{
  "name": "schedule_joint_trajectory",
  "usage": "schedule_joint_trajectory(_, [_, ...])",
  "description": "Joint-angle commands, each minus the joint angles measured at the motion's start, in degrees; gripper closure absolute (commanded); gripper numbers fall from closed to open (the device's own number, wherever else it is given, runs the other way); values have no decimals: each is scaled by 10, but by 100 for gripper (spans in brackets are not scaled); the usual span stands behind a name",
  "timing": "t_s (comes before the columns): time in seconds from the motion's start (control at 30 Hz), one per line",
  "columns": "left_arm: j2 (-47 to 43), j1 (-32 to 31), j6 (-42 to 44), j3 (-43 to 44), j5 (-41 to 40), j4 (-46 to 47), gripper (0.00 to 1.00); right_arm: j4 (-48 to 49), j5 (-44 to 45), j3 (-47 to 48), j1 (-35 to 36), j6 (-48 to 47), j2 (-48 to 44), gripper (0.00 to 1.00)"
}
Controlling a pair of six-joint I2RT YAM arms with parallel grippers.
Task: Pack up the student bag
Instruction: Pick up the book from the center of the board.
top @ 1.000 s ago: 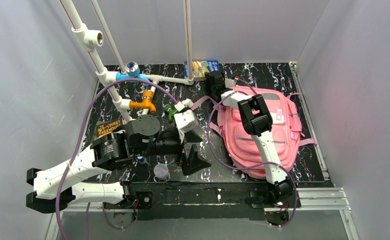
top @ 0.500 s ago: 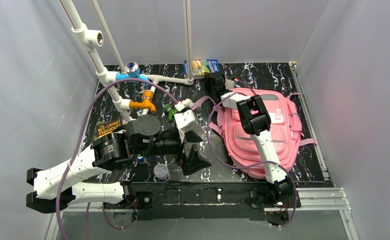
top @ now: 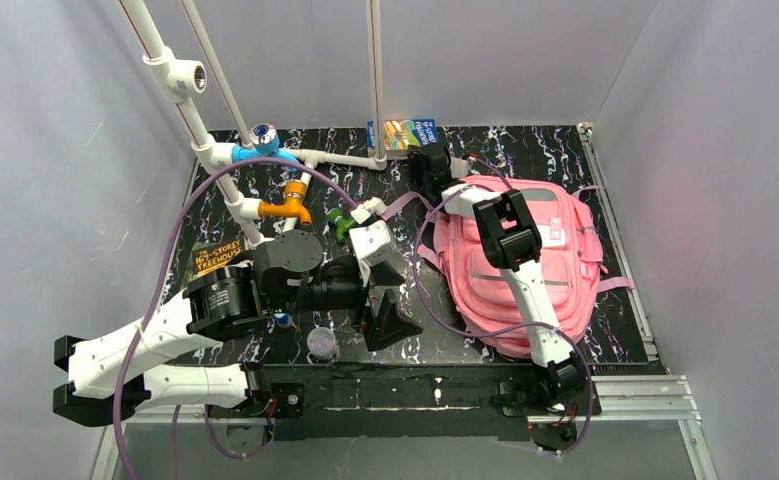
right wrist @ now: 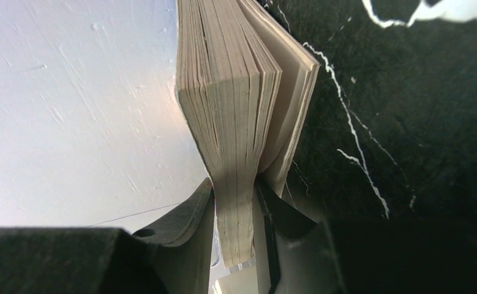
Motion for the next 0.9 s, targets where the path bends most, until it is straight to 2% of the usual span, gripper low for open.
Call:
schedule_joint_trajectory(0.0, [-4, -2, -2, 2, 5, 4, 2, 92, 22, -37, -26, -17, -52, 99])
schedule_joint_trajectory(0.2, [-1, -3, -7, -3, 7, 11, 2, 148, -16, -129, -60, -75, -139, 99])
schedule_joint_trajectory(0.43, [8, -2, -18, -11, 11, 29, 2, 168, -139, -152, -109, -125, -206, 99])
schedule_joint_trajectory(0.63, [26, -2, -29, -1, -7, 30, 2, 94, -211, -164, -124, -229, -294, 99])
schedule_joint_trajectory(0.77, [36, -2, -46, 20, -69, 9, 2, 27, -290, -178, -134, -329, -368, 99])
schedule_joint_trajectory(0.87, [54, -2, -59, 56, -118, -26, 2, 0, -356, -225, -134, -404, -443, 99])
